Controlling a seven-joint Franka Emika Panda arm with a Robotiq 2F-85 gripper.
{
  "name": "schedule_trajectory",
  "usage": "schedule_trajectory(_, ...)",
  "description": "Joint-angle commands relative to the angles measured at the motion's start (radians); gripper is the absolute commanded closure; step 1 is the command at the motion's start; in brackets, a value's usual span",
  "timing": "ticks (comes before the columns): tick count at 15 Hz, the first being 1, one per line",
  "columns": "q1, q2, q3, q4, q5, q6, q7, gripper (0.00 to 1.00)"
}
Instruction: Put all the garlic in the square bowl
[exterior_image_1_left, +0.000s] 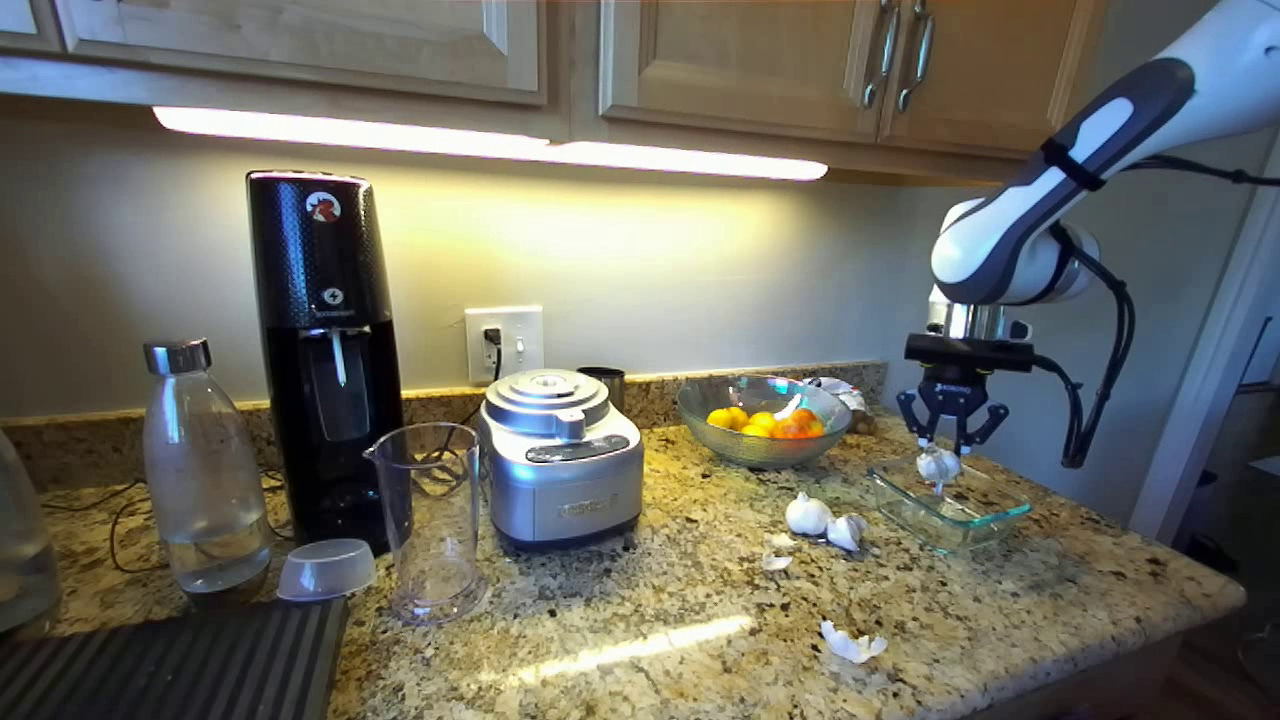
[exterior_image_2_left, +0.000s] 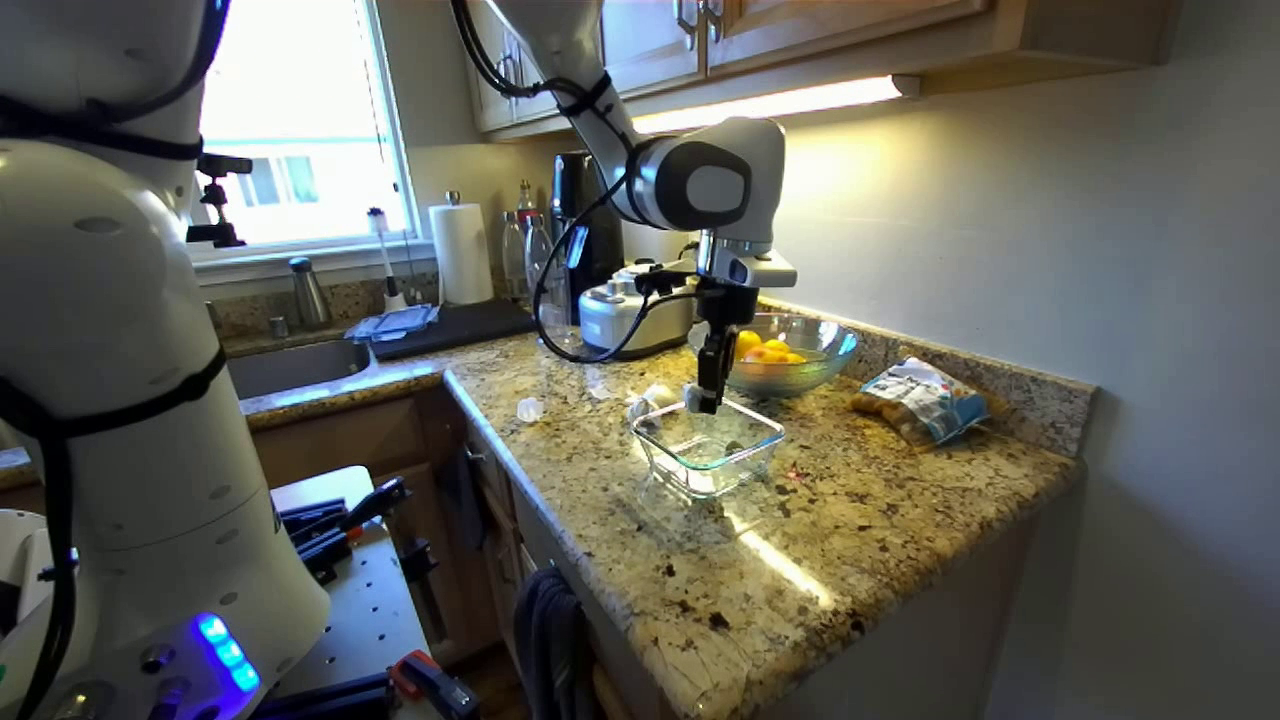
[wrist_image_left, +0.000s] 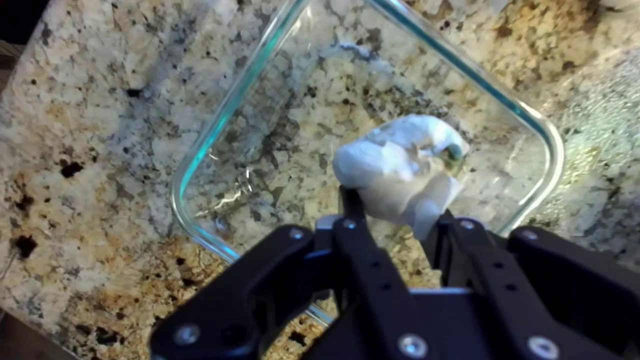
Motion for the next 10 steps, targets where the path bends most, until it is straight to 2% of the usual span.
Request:
schedule_trajectory(1,-0.003,0.043,-0.01,-0.026,-0.023,0.076,0.08,0.87)
schedule_trajectory(5,0.015,0.08,-0.019,-0.029,-0.035,0.109,0.12,0.87)
schedule_trajectory(6,0.019,0.067,-0.017,-0.039,-0.039,0.112,0.122,0.44)
schedule_trajectory(7,0.027,0.034,-0.016,-0.057,-0.052,0.101,0.117,0.42)
schedule_trajectory(10,0.059,-0.068,-0.021,-0.103,-0.115,0.09,0.124,0.25)
